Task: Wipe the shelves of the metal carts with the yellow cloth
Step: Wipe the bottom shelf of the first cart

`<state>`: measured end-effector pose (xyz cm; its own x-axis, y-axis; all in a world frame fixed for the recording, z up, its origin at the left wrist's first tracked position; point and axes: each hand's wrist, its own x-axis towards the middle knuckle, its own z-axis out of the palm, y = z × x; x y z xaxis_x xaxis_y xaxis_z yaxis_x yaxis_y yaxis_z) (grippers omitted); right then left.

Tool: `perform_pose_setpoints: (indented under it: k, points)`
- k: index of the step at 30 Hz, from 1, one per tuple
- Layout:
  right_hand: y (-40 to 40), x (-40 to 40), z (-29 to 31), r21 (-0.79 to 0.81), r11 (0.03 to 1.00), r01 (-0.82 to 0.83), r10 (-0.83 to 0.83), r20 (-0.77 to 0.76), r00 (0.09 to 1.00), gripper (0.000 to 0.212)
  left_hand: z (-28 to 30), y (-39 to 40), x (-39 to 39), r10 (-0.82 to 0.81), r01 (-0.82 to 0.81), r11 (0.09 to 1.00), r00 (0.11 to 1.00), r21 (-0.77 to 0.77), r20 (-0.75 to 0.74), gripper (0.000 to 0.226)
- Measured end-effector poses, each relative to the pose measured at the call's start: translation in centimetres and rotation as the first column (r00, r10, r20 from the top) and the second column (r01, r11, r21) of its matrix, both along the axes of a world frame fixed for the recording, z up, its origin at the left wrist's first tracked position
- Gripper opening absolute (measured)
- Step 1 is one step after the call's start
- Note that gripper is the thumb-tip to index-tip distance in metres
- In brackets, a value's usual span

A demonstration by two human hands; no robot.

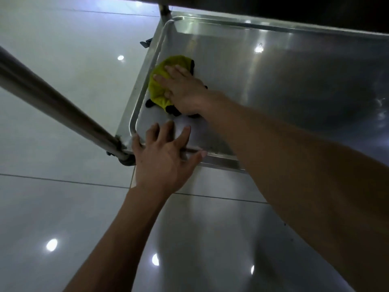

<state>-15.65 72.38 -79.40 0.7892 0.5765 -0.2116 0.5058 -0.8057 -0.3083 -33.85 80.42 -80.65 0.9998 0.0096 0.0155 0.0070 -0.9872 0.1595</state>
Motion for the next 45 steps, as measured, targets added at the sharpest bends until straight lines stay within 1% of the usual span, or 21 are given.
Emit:
perform_pose_setpoints:
  k: [3, 5, 7, 10, 12, 14, 18, 21, 23, 26, 27, 29, 31, 33, 34, 36, 38, 42, 45]
  points:
    - [1.9, 0.0, 0.1, -0.015, 1.0, -0.026, 0.025, -0.026, 0.999, 0.057, -0.1, 0.4, 0.2, 0.002, -0.001, 1.0, 1.0, 0.01, -0.017, 0.074]
    - [1.9, -0.3, 0.2, -0.024, 1.0, -0.015, 0.014, -0.009, 1.0, 0.062, 0.1, 0.3, 0.1, 0.006, -0.006, 1.0, 1.0, 0.004, -0.031, 0.075]
    - [1.7, -0.6, 0.1, -0.007, 1.0, 0.011, -0.011, 0.017, 1.0, 0.066, 0.1, 0.1, 0.1, 0.009, -0.009, 1.0, 0.999, -0.007, -0.039, 0.075]
    - [0.8, -1.4, -0.1, 0.049, 0.998, 0.043, -0.044, 0.032, 0.998, 0.066, 0.3, -0.1, 0.2, 0.015, -0.017, 0.999, 0.998, -0.031, -0.054, 0.075]
    - [-1.0, -2.1, -0.4, 0.089, 0.994, 0.064, -0.068, 0.038, 0.997, 0.061, 0.3, 0.0, 0.2, 0.021, -0.024, 0.999, 0.997, -0.045, -0.069, 0.076]
    - [-3.9, -2.8, -0.7, 0.093, 0.991, 0.101, -0.107, 0.064, 0.992, 0.055, 0.2, 0.2, 0.1, 0.018, -0.024, 0.998, 0.996, -0.065, -0.086, 0.076]
    - [-10.6, -3.9, -1.1, 0.039, 0.991, 0.128, -0.132, 0.106, 0.986, 0.054, 0.6, 0.4, 0.0, 0.027, -0.037, 0.996, 0.991, -0.081, -0.133, 0.076]
    - [-15.9, -4.9, -1.5, -0.043, 0.992, 0.119, -0.11, 0.167, 0.98, 0.06, 1.2, 0.0, 0.2, 0.058, -0.071, 0.996, 0.981, -0.061, -0.187, 0.076]
    - [-19.4, -5.9, -1.7, -0.103, 0.986, 0.135, -0.113, 0.197, 0.974, 0.071, 1.9, -0.8, 0.5, 0.096, -0.102, 0.995, 0.972, -0.017, -0.215, 0.065]
    - [-24.4, -8.7, -1.4, -0.16, 0.978, 0.13, -0.084, 0.269, 0.96, 0.08, 3.2, -3.7, 0.9, 0.134, -0.127, 0.991, 0.967, 0.046, -0.215, 0.032]
    - [-25.9, -10.0, -1.2, -0.168, 0.979, 0.113, -0.061, 0.285, 0.957, 0.078, 3.7, -5.2, 1.0, 0.121, -0.11, 0.992, 0.97, 0.064, -0.213, 0.024]
    - [-28.7, -12.8, -0.6, -0.175, 0.979, 0.102, -0.049, 0.286, 0.957, 0.066, 4.8, -9.1, 0.6, 0.019, -0.01, 0.999, 0.982, 0.044, -0.19, 0.022]
    - [-30.9, -15.2, 0.0, -0.164, 0.98, 0.109, -0.057, 0.293, 0.954, 0.057, 5.6, -13.3, -0.1, -0.13, 0.13, 0.991, 0.979, -0.009, -0.155, 0.025]
    - [-32.7, -16.6, 0.6, -0.146, 0.985, 0.09, -0.044, 0.295, 0.955, 0.054, 5.8, -17.4, -0.9, -0.251, 0.253, 0.967, 0.952, -0.009, -0.178, 0.035]
    - [-33.4, -17.0, 0.8, -0.146, 0.986, 0.082, -0.037, 0.288, 0.957, 0.053, 5.8, -19.0, -1.3, -0.277, 0.281, 0.96, 0.939, -0.009, -0.203, 0.037]
    - [-34.6, -17.4, 1.0, -0.14, 0.987, 0.081, -0.04, 0.275, 0.961, 0.054, 5.5, -21.3, -2.1, -0.296, 0.308, 0.951, 0.92, 0.006, -0.259, 0.04]
    - [-35.3, -17.4, 1.1, -0.096, 0.99, 0.106, -0.078, 0.261, 0.962, 0.055, 5.2, -22.5, -2.6, -0.3, 0.332, 0.941, 0.906, 0.06, -0.3, 0.044]
    - [-35.3, -17.0, 0.9, -0.037, 0.997, 0.072, -0.06, 0.273, 0.96, 0.054, 5.2, -23.4, -2.6, -0.314, 0.377, 0.913, 0.894, 0.157, -0.32, 0.056]
    - [-35.4, -16.6, 0.2, 0.012, 0.995, 0.094, -0.095, 0.171, 0.981, 0.056, 5.2, -23.8, -2.2, -0.316, 0.388, 0.902, 0.891, 0.187, -0.326, 0.056]
